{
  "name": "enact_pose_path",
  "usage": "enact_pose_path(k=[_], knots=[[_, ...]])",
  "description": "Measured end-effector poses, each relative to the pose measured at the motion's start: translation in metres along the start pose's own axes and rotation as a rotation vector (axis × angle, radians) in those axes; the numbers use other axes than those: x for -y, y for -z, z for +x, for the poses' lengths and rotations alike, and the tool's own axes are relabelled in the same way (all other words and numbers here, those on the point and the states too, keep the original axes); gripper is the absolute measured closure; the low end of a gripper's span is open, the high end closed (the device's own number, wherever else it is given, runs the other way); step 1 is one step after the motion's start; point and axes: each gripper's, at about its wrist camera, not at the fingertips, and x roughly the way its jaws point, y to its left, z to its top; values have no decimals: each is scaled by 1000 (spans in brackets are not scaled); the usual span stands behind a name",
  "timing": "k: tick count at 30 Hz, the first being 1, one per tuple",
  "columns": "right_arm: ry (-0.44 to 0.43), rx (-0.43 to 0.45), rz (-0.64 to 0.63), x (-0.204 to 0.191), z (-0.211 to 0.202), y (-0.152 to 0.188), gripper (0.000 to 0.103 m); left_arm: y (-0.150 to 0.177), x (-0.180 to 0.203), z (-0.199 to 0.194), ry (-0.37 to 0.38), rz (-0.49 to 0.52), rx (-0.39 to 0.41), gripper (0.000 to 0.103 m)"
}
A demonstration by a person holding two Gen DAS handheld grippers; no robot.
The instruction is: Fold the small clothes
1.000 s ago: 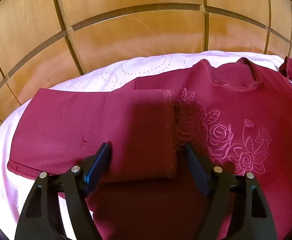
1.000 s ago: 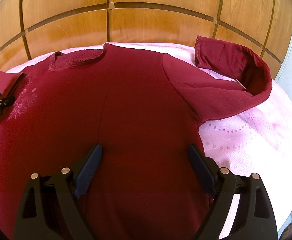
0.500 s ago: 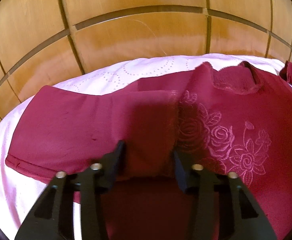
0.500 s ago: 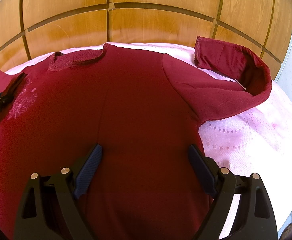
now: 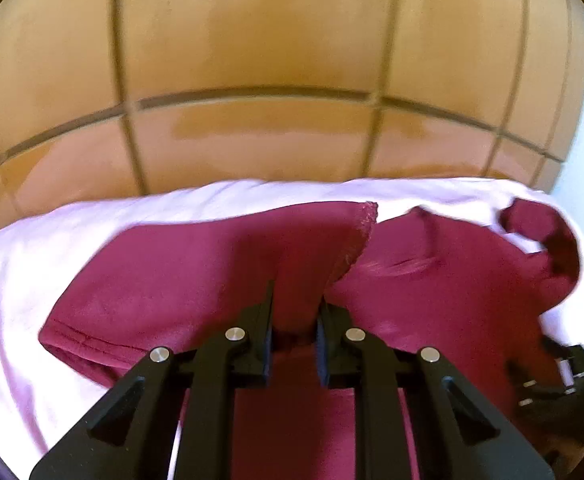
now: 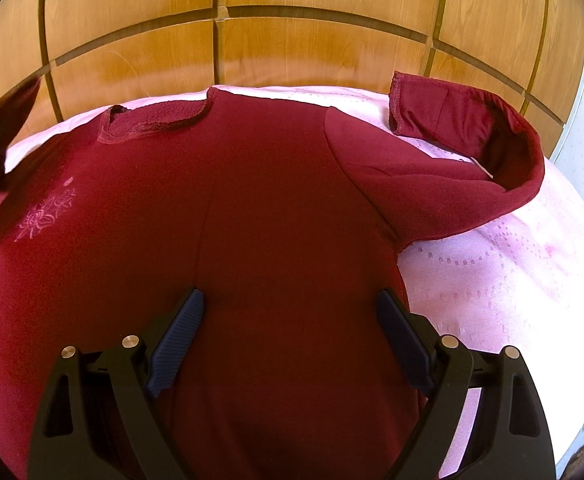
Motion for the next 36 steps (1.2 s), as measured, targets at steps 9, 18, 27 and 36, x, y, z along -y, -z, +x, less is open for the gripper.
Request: enact_pose_path(k=[9, 18, 27, 36], knots=[[-4, 2, 4, 0, 0, 0, 16, -22, 89, 16, 129, 66, -16, 87], [-15, 4, 13, 1, 1, 1, 16, 13, 125, 40, 256, 87, -77, 15], [-19, 5, 17, 0, 0, 1, 16, 43, 33, -11, 15, 37, 82, 13], [-55, 11, 11, -1, -8, -2, 16, 83, -82, -4, -245, -286, -44, 14]])
